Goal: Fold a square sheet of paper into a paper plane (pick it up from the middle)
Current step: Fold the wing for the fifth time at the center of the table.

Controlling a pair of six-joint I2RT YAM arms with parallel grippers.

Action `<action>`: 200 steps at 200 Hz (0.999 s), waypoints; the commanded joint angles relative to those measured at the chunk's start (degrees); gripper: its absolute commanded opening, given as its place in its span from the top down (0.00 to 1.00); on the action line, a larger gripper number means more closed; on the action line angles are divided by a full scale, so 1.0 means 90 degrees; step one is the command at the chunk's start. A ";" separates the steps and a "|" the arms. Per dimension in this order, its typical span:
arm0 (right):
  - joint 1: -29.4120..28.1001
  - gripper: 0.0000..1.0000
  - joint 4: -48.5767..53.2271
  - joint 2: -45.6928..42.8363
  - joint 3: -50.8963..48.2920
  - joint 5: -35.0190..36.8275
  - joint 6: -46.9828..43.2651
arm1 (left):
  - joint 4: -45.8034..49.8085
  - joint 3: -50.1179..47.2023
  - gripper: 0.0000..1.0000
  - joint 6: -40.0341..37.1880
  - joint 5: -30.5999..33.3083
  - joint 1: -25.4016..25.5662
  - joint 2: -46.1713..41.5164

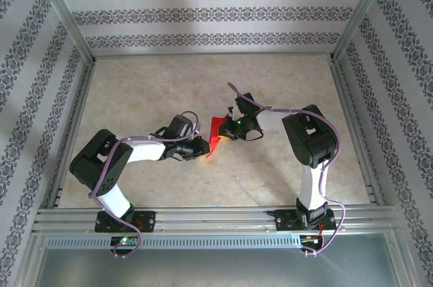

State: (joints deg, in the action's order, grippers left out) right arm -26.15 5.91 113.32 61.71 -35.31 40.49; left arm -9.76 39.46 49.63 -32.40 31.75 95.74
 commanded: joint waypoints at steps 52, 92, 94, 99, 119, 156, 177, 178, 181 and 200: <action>-0.0053 0.87 0.0301 0.0611 -0.0130 0.0954 -0.0153 | 0.0320 0.0068 0.88 -0.0095 -0.0224 -0.0080 0.0383; -0.0053 0.87 0.0313 0.0628 -0.0140 0.0964 -0.0153 | 0.0678 0.0112 0.85 -0.0206 0.0029 -0.0086 0.0128; -0.0053 0.87 0.0313 0.0631 -0.0139 0.0964 -0.0153 | 0.0727 0.0128 0.85 -0.0230 0.0046 -0.0082 0.0090; -0.0049 0.87 0.0323 0.0624 -0.0143 0.0964 -0.0153 | 0.0856 0.0177 0.82 -0.0283 0.0102 -0.0099 -0.0013; -0.0044 0.87 0.0339 0.0624 -0.0130 0.0991 -0.0156 | 0.1403 0.0388 0.77 -0.0566 0.0458 -0.0111 -0.0505; -0.0034 0.87 0.0399 0.0636 -0.0119 0.1033 -0.0173 | 0.1349 0.0826 0.76 -0.0744 0.0436 -0.0086 -0.0763; -0.0034 0.88 0.0407 0.0660 -0.0109 0.1034 -0.0156 | 0.1052 0.1129 0.80 -0.0695 0.0311 0.0011 -0.0404; -0.0034 0.87 0.0407 0.0660 -0.0114 0.1038 -0.0155 | 0.1034 0.1145 0.80 -0.0692 0.0310 0.0009 -0.0375; -0.0034 0.88 0.0411 0.0668 -0.0111 0.1030 -0.0153 | 0.1011 0.1216 0.81 -0.0683 0.0301 0.0020 -0.0321; -0.0034 0.88 0.0426 0.0676 -0.0101 0.1024 -0.0144 | 0.1001 0.1468 0.85 -0.0635 0.0309 0.0074 0.0126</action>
State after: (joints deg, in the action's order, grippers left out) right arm -26.15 6.63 113.60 62.15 -35.40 40.51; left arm -0.03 50.26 44.88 -29.56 31.59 92.29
